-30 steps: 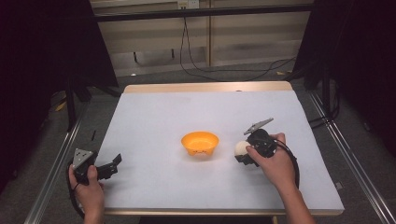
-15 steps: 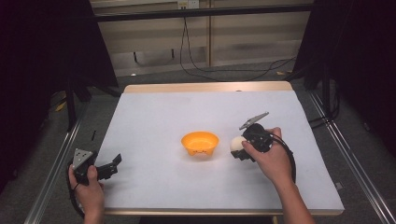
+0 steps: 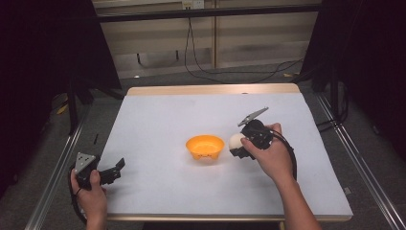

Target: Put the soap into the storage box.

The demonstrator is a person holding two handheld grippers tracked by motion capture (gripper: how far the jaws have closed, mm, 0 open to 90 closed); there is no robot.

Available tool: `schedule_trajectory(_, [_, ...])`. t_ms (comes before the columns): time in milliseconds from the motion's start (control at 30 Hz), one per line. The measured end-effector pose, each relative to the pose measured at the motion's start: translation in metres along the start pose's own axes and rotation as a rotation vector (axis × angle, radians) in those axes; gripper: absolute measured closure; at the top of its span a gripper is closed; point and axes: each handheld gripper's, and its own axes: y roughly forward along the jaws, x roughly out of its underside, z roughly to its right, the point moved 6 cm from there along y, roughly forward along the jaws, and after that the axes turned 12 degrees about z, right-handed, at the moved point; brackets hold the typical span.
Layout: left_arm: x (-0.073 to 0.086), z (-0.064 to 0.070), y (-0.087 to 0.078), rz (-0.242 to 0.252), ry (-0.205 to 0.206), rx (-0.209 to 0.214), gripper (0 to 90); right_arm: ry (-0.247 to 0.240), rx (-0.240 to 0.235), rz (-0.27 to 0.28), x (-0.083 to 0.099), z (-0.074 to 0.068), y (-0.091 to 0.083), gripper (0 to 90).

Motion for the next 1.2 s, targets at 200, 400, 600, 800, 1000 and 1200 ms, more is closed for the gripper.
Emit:
schedule_trajectory(200, [0.000,0.000,0.000,0.000,0.001,0.001,1.5,-0.005,-0.009,-0.001,-0.006,-0.003,0.004,23.5])
schedule_trajectory(400, [0.000,0.000,0.000,0.001,0.000,0.001,1.5,-0.019,-0.022,-0.001,-0.014,-0.009,0.011,23.5])
schedule_trajectory(600, [0.000,0.000,0.000,0.001,0.002,0.002,1.5,-0.029,-0.039,0.002,-0.020,-0.015,0.021,23.5])
schedule_trajectory(800, [0.000,0.001,0.000,0.004,0.001,0.000,1.4,-0.033,-0.053,0.000,-0.026,-0.020,0.028,23.5])
schedule_trajectory(1000, [0.000,0.001,0.000,0.005,0.007,-0.003,1.4,-0.043,-0.063,0.007,-0.034,-0.023,0.034,23.5])
schedule_trajectory(1200, [0.000,0.001,0.000,0.007,0.004,-0.009,1.2,-0.059,-0.067,-0.002,-0.042,-0.027,0.040,23.5])
